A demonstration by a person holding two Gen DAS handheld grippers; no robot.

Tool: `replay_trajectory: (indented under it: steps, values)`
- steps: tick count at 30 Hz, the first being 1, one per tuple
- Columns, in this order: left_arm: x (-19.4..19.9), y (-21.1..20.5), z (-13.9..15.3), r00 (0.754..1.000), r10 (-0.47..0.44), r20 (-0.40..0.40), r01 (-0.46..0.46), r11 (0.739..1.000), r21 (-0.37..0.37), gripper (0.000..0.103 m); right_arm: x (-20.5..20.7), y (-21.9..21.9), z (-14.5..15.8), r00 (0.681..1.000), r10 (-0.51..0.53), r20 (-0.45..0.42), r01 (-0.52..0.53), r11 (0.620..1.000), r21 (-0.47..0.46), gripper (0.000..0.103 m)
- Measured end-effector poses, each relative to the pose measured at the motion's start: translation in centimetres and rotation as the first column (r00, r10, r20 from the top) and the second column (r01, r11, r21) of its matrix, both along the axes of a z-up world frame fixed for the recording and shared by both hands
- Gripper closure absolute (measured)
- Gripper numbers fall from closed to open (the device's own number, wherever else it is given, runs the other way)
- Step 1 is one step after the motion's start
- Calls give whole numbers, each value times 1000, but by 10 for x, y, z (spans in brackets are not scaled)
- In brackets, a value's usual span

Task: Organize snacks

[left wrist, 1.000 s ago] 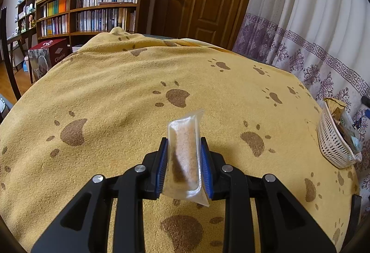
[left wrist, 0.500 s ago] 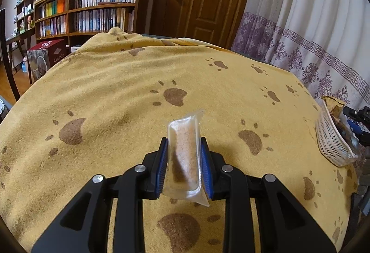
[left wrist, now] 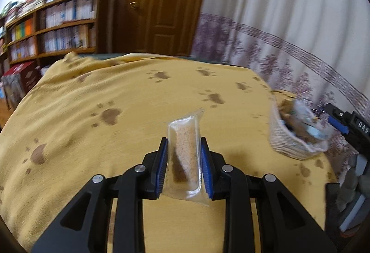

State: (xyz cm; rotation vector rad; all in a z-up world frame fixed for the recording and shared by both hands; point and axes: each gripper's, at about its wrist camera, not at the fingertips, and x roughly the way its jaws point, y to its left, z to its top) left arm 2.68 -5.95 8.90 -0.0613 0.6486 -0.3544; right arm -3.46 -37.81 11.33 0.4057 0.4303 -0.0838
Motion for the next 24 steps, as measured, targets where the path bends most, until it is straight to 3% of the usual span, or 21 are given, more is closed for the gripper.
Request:
replay_trajectory:
  steps: [11, 24]
  values:
    - [10, -103, 30, 969, -247, 8, 247, 968, -33, 76, -43, -23, -19, 998, -55, 34, 54, 998, 45, 41]
    - [26, -195, 19, 930, -364, -46, 364, 931, 7, 76, -48, -36, -41, 998, -46, 35, 43, 995, 92, 41]
